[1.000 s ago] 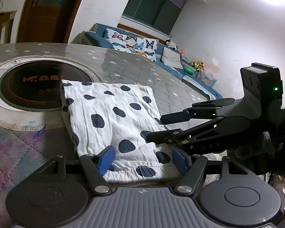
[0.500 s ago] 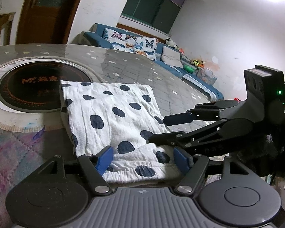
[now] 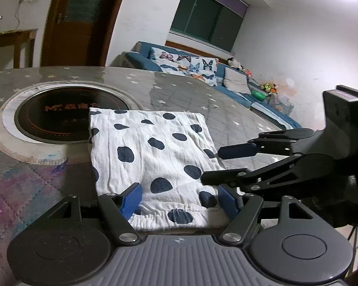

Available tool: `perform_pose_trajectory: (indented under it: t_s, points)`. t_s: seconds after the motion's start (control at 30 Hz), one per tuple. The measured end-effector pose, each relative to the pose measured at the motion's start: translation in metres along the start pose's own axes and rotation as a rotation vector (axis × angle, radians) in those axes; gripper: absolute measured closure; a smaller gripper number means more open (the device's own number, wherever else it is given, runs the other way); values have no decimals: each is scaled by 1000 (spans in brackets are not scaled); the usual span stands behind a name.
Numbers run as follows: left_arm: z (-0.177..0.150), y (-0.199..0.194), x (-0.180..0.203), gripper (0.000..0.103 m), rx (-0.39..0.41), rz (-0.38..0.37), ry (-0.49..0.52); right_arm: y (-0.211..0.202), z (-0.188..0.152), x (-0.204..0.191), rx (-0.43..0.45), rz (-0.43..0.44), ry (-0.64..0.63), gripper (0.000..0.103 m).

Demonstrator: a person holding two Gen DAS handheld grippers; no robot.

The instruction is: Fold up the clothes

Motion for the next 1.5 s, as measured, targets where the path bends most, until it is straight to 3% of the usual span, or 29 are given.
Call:
perform_pose_trajectory:
  t_s: [0.4, 0.57, 0.7, 0.97, 1.13, 1.3, 1.5]
  points:
    - [7, -29, -6, 29, 55, 32, -35, -35, 1, -8, 94, -13, -16, 40]
    - [18, -46, -15, 29, 97, 53, -55, -42, 10, -27, 116, 37, -41, 40]
    - [22, -43, -7, 31, 97, 25, -34, -39, 7, -45, 100, 92, -71, 40]
    - [24, -19, 11, 55, 64, -57, -3, -26, -8, -55, 59, 181, -52, 40]
    - [6, 3, -9, 58, -9, -25, -60, -20, -17, -49, 50, 231, 3, 37]
    - [4, 2, -15, 59, -1, -29, -101, -17, -23, -38, 47, 278, 66, 35]
    - [29, -3, -21, 59, 44, -3, -108, -17, -6, -24, 42, 328, 96, 35]
Point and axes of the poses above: each gripper's, at about its wrist camera, not at the fingertips, and y roughly the way its jaws point, x to its right, z to its top, the point moved 10 cm from there along y, roughly the way its jaws point
